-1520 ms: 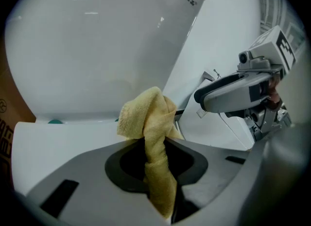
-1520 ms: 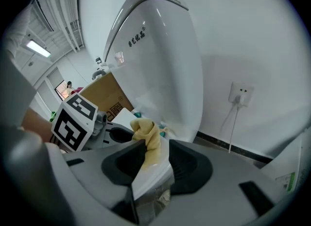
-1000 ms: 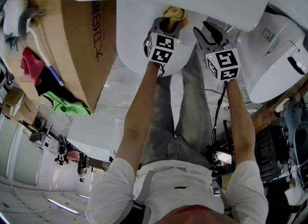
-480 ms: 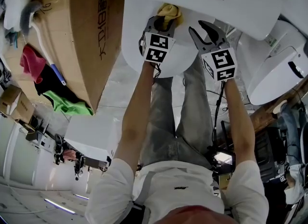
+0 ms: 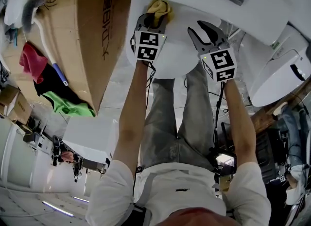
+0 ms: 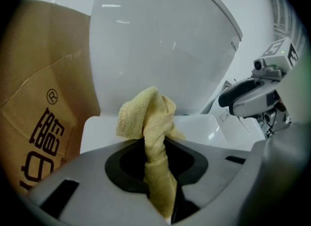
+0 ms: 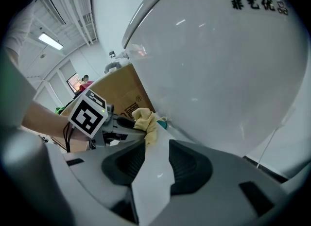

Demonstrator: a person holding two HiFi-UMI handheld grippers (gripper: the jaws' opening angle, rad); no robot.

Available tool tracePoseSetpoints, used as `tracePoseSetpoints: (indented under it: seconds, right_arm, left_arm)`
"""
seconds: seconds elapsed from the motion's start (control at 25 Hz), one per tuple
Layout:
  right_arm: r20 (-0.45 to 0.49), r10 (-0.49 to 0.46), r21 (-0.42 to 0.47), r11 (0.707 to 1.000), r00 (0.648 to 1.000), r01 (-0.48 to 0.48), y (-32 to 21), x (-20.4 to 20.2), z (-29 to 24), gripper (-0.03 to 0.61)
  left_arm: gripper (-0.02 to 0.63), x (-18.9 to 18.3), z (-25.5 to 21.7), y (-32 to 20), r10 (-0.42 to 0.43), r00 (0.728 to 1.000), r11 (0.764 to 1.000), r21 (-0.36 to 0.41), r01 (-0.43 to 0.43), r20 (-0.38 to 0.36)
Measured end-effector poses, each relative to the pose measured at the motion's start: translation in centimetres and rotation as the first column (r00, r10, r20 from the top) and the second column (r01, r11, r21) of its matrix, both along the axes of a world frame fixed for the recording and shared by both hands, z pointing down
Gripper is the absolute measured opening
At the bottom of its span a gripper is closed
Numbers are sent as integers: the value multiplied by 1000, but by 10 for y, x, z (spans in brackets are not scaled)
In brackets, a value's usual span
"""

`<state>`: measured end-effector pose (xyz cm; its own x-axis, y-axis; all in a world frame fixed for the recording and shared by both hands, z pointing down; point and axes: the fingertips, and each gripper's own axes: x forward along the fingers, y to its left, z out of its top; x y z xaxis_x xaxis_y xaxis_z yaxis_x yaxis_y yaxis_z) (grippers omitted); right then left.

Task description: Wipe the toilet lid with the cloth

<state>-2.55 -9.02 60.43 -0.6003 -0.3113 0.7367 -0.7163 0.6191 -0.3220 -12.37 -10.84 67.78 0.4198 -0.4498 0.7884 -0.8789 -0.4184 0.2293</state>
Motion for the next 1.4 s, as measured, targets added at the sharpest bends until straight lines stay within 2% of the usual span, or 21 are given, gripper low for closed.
tracePoseSetpoints:
  seconds: [0.52, 0.72, 1.0, 1.4]
  right_arm:
    - [36, -29, 12, 1000, 999, 28, 4, -48, -8, 169]
    - [28, -23, 8, 1000, 999, 23, 11, -48, -7, 167]
    - [23, -17, 12, 1000, 1000, 17, 18, -47, -7, 167]
    - [5, -18, 14, 1000, 1000, 18, 34, -40, -7, 167]
  left_arm:
    - [104, -59, 2, -8, -80, 996, 997, 23, 79, 39]
    - [104, -81, 3, -6, -111, 992, 994, 26, 110, 65]
    - [104, -114, -1, 2, -163, 973, 986, 58, 156, 161]
    - [104, -128, 10, 38, -210, 963, 978, 28, 209, 170]
